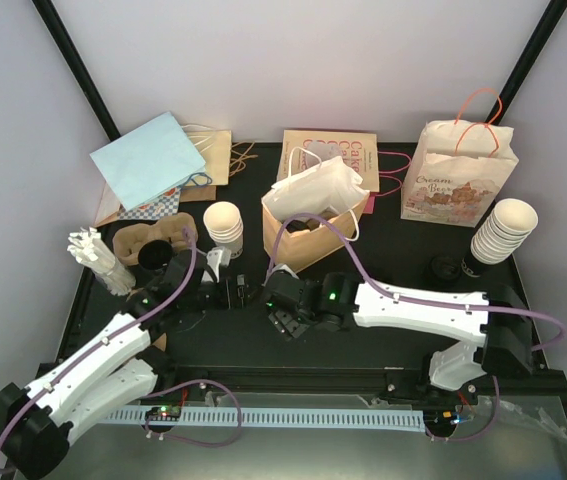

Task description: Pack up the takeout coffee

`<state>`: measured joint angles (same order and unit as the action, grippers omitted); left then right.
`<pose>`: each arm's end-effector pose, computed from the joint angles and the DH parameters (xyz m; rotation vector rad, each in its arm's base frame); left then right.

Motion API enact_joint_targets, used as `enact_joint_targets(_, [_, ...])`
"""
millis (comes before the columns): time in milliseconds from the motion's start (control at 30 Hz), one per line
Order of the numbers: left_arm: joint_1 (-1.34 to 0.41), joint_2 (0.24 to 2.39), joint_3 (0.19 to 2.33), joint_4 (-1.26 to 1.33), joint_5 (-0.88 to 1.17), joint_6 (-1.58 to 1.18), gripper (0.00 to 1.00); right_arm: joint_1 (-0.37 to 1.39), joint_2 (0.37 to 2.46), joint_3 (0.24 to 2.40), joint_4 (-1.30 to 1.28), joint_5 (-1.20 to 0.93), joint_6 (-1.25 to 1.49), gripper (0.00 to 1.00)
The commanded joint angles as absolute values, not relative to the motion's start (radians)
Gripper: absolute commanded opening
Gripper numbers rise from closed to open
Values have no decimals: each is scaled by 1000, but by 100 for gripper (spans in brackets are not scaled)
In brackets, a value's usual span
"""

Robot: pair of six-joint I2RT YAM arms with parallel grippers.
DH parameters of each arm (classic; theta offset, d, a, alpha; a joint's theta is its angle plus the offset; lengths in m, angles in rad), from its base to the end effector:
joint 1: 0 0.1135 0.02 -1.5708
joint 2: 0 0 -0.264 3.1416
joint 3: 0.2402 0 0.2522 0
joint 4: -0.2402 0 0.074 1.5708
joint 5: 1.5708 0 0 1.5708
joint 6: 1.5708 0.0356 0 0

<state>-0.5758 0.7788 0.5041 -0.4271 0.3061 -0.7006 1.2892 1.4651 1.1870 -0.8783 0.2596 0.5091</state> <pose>0.1339 -0.0997 0.2206 0.0222 2.4447 -0.9763 0.0888 0.2739 0.2672 -0.9493 2.5022 0.2229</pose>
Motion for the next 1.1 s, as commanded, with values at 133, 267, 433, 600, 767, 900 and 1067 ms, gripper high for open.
enact_joint_targets(133, [-550, 805, 454, -306, 418, -731, 94, 1264, 1540, 1250, -890, 250, 448, 79])
enact_joint_targets(267, [-536, 836, 448, -283, 458, -727, 87, 1240, 1559, 1262, -890, 227, 443, 79])
enact_joint_targets(433, [-515, 884, 440, -248, 511, -730, 74, 1222, 1579, 1264, -880, 198, 432, 79])
enact_joint_targets(600, [-492, 906, 423, -230, 535, -732, 58, 1210, 1593, 1268, -872, 183, 423, 79])
enact_joint_targets(767, [-486, 919, 404, -217, 536, -732, 51, 1205, 1608, 1278, -870, 185, 412, 79])
enact_joint_targets(900, [-486, 945, 388, -196, 547, -729, 50, 1202, 1619, 1280, -865, 174, 405, 79])
enact_joint_targets(1067, [-486, 995, 379, -165, 574, -723, 49, 1195, 1636, 1287, -864, 164, 396, 79])
